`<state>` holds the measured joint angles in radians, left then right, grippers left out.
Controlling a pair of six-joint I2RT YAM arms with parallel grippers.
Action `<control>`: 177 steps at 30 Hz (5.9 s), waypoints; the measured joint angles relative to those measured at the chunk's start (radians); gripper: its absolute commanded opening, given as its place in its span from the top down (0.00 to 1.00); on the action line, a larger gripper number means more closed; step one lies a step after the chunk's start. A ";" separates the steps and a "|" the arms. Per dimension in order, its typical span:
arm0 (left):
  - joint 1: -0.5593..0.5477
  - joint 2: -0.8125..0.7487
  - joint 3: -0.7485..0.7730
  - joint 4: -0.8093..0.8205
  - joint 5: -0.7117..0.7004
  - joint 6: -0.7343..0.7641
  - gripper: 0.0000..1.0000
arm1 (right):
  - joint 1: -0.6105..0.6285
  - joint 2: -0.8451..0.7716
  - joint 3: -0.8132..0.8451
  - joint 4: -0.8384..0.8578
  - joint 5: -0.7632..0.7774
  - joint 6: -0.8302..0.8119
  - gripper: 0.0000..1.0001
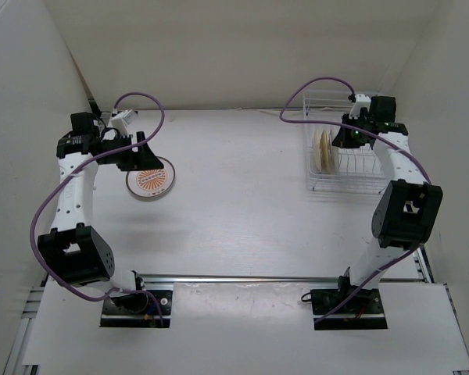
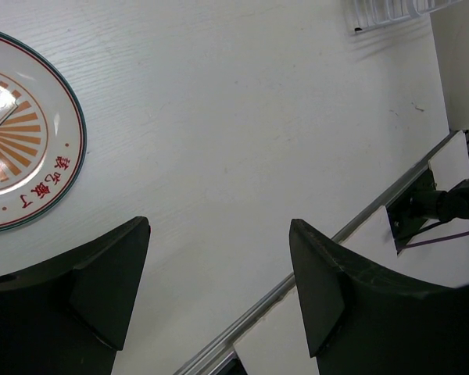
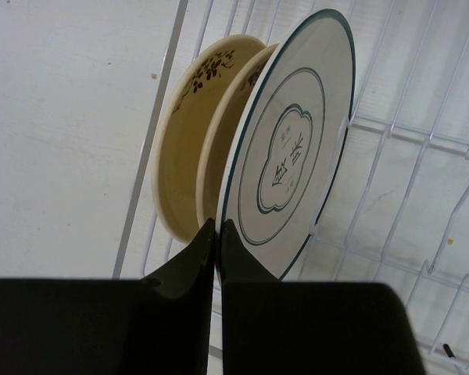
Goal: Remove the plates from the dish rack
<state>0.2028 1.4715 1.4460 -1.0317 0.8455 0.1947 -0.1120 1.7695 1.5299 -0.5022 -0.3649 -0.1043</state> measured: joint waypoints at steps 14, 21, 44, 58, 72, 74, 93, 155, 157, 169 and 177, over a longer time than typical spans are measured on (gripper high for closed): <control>0.000 -0.008 -0.013 0.012 -0.008 -0.019 0.07 | 0.000 -0.089 0.072 -0.023 -0.047 0.035 1.00; 0.000 -0.010 -0.013 0.014 -0.016 -0.026 0.00 | 0.013 -0.178 0.080 -0.041 -0.045 0.002 1.00; 0.000 0.053 -0.012 0.043 0.143 -0.126 0.00 | 0.812 -0.436 -0.481 0.113 0.675 -0.767 1.00; -0.006 0.110 -0.071 0.077 0.185 -0.180 0.00 | 1.018 -0.476 -0.587 0.295 0.862 -0.959 1.00; -0.030 0.268 -0.077 0.109 0.266 -0.247 0.02 | 1.224 -0.430 -0.511 0.304 0.843 -0.892 1.00; -0.031 0.286 -0.072 0.113 0.297 -0.248 0.02 | 1.238 -0.405 -0.483 0.304 0.834 -0.877 1.00; -0.056 0.341 -0.016 0.121 0.381 -0.262 0.02 | 1.357 -0.253 -0.360 0.291 0.775 -0.743 1.00; -0.074 0.339 -0.048 0.145 0.409 -0.275 0.00 | 1.395 -0.040 -0.256 0.505 0.905 -0.887 1.00; -0.074 0.333 -0.049 0.146 0.404 -0.275 0.00 | 1.395 -0.040 -0.256 0.505 0.906 -0.888 1.00; -0.071 0.233 -0.100 0.153 0.309 -0.283 0.90 | 1.403 -0.053 -0.273 0.521 0.927 -0.930 1.00; -0.071 0.212 -0.113 0.157 0.289 -0.290 0.90 | 1.403 -0.056 -0.282 0.527 0.927 -0.933 0.99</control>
<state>0.1318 1.6840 1.3331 -0.8745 1.1347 -0.0956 1.2915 1.7138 1.2484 0.0250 0.5621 -1.0374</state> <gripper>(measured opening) 0.183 0.013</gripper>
